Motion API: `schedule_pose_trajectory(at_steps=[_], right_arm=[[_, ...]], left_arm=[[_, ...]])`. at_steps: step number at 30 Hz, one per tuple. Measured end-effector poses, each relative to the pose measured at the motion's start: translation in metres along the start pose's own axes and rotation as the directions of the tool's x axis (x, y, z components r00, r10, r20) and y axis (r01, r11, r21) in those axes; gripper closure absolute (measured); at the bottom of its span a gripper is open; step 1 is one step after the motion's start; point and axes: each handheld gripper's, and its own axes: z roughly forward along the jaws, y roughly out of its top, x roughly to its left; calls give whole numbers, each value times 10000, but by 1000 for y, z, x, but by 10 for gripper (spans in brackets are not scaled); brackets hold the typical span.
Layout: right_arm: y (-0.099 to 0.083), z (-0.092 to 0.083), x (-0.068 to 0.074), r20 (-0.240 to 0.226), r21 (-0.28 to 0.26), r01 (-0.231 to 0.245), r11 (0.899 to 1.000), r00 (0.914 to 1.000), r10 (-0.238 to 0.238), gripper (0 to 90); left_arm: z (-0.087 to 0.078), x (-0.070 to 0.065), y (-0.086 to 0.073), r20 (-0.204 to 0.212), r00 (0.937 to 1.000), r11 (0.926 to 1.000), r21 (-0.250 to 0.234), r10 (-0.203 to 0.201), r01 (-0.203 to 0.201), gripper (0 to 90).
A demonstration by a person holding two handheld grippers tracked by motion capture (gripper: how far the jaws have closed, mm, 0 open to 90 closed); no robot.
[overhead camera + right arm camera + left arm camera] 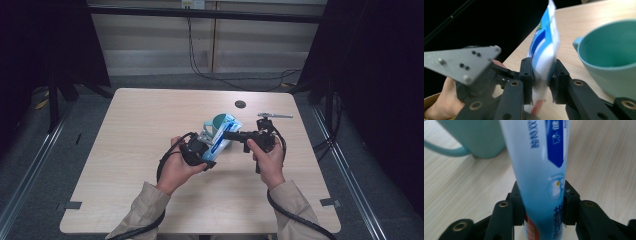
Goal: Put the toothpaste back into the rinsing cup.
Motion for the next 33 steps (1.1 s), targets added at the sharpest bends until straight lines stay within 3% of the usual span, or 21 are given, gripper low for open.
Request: schedule_pose_trajectory(at_steps=[3, 13, 17, 19, 26, 28, 33], right_arm=[[5, -1, 9, 136, -152, 397, 9991, 9991, -395, 767], [10, -4, 16, 102, -252, 922, 9954, 9957, -919, 784], [10, -4, 17, 274, -41, 1218, 9925, 9922, -1217, 786], [9, -5, 16, 338, 9, 1321, 9912, 9907, -1320, 786], [15, -17, 15, 498, -154, 1455, 9892, 9882, -1446, 787], [18, -21, 16, 656, -100, 1603, 9870, 9851, -1593, 787], [23, -29, 17, 943, -83, 1867, 9824, 9782, -1851, 786]], left_arm=[[1, -3, 4, 51, 9998, 9998, -65, 194, -194, 592], [0, 0, 2, 226, 9997, 9971, -751, -122, 139, 530], [-2, 1, 2, 141, 9999, 9952, -980, -42, 55, 433], [-4, 2, 3, 159, 9999, 9959, -904, -6, 21, 373], [-6, 5, -3, 5, 10000, 9958, -915, -40, 40, 291], [-6, 6, -5, 9, 9999, 9971, -758, 112, -111, 265], [-4, 7, -11, 80, 9999, 9956, -930, -74, 81, 226]])
